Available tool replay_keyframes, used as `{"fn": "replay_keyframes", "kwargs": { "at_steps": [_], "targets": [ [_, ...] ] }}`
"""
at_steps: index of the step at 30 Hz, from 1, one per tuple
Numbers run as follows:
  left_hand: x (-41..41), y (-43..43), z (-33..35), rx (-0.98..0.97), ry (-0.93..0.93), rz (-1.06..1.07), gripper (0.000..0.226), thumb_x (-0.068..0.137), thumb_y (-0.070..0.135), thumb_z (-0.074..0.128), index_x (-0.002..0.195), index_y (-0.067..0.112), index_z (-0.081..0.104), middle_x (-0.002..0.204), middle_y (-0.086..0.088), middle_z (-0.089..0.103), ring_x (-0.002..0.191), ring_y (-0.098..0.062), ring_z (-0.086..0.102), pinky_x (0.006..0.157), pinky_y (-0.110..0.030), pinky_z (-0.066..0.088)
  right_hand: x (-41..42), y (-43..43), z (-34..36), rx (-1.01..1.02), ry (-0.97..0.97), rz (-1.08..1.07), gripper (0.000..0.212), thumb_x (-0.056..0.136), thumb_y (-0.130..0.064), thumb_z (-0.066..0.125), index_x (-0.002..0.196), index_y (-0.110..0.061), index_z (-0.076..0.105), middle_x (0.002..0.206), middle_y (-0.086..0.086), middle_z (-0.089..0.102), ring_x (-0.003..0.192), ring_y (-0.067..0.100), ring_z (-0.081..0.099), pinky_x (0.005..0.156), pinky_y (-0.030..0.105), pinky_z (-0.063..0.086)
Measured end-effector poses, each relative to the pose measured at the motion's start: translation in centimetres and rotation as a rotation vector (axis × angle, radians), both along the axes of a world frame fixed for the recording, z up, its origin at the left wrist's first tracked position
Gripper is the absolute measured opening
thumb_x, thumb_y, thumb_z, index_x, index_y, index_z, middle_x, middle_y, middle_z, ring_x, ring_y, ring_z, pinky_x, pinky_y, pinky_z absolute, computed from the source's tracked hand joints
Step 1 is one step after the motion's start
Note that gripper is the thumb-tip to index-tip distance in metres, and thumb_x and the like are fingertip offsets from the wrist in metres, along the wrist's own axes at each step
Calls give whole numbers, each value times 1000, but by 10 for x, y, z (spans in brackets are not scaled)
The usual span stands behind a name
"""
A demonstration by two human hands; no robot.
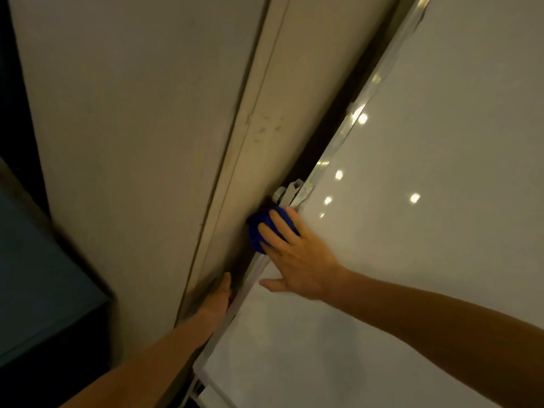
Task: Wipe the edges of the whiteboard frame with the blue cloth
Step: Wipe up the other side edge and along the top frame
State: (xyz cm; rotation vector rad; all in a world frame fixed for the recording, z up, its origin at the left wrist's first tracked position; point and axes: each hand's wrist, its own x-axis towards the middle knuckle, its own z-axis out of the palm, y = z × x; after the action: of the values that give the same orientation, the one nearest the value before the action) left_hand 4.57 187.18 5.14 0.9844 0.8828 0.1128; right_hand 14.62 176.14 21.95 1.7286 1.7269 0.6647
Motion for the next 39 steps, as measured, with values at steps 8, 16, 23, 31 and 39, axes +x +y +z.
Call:
{"fn": "replay_keyframes", "kwargs": {
  "at_steps": [8, 16, 23, 31, 39],
  "targets": [
    [15, 3, 97, 781, -26, -176, 51, 99, 47, 31, 129, 13, 55, 124, -13, 61, 112, -27, 58, 99, -39, 45, 3, -6, 36, 181, 30, -2, 90, 89, -75, 27, 135, -3, 53, 141, 19, 43, 138, 42, 28, 121, 53, 2],
    [23, -10, 213, 1550, -168, 99, 10, 91, 32, 51, 93, 22, 53, 89, 6, 59, 77, -11, 54, 62, -23, 44, 38, 8, 123, 284, 14, -93, 88, 86, -78, 27, 134, -11, 58, 147, 13, 44, 141, 39, 29, 121, 54, 4],
    [59, -13, 242, 1381, -243, 107, 48, 89, 23, 57, 134, 18, 43, 129, 2, 48, 116, -14, 49, 93, -25, 42, 79, 13, 208, 259, -181, -36, 84, 90, -71, 28, 147, -11, 39, 155, 16, 31, 145, 40, 19, 120, 54, 3],
    [100, -12, 270, 925, -453, -123, 40, 63, 16, 65, 101, 25, 55, 100, 6, 62, 87, -2, 59, 62, -15, 46, 87, 19, 209, 129, -209, 146, 65, 92, -51, 26, 134, -13, 58, 144, 13, 46, 141, 36, 29, 120, 54, -1],
    [106, -16, 274, 1100, -406, -78, 65, 55, 48, 65, 111, 31, 36, 106, 24, 44, 103, 1, 48, 65, -1, 40, 88, 26, 210, 213, -133, 168, 61, 93, -47, 29, 125, -11, 65, 144, 14, 47, 140, 33, 30, 120, 55, 3]
  ]
}}
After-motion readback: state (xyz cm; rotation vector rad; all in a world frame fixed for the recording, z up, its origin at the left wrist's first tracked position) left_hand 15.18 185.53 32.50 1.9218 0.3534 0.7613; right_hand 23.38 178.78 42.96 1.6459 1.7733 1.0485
